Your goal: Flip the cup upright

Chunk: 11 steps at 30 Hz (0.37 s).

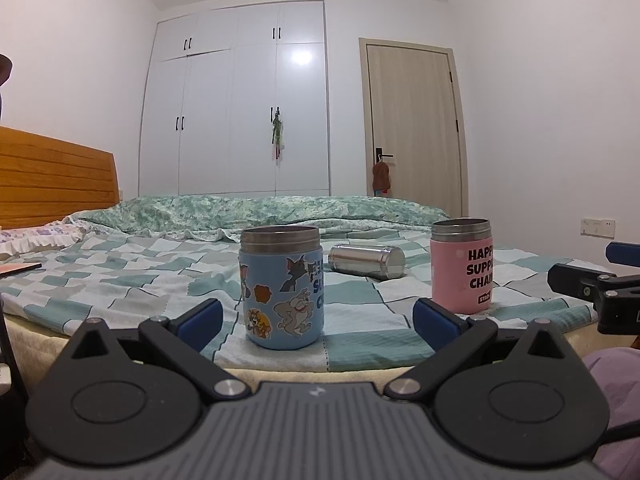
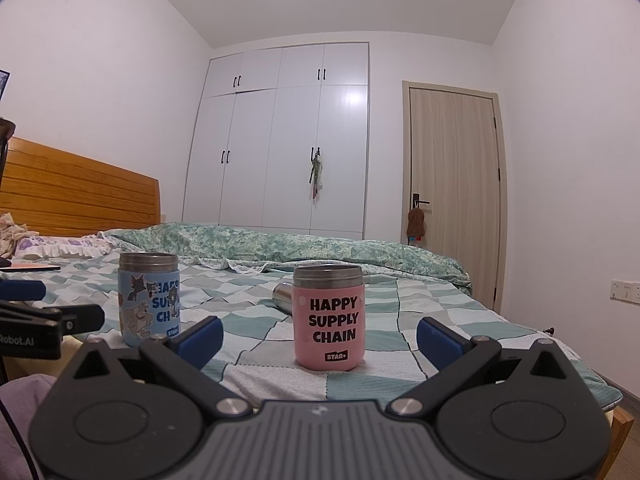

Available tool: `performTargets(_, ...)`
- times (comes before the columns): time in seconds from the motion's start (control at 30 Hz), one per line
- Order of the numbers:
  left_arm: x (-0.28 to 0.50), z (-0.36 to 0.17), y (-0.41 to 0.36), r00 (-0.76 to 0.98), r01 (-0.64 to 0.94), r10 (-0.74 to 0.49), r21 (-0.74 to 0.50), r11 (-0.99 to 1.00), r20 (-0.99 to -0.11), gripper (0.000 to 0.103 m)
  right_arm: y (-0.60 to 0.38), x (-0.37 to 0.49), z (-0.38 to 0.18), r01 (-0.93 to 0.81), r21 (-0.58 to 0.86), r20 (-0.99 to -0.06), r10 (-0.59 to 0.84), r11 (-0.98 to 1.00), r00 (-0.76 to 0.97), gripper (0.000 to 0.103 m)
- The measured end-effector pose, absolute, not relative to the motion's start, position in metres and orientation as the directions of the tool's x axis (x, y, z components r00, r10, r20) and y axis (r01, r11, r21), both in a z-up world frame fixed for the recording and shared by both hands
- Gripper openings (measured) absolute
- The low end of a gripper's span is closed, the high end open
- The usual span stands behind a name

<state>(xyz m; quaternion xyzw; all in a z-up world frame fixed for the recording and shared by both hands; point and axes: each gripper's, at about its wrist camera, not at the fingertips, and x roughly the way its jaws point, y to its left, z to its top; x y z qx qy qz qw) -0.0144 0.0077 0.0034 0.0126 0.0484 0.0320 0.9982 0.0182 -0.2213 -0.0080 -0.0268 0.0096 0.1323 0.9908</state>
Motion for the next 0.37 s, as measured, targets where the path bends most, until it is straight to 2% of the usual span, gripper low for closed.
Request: performTargets(0.37,-0.0166,0.0037,0.0103,0.994,-0.053,0.055,0.018,0.998,-0.089,0.103,-0.2210,0.0182,-0.0077,-0.262,-0.050,-0.025,0.261,0.964,0.965,0.103)
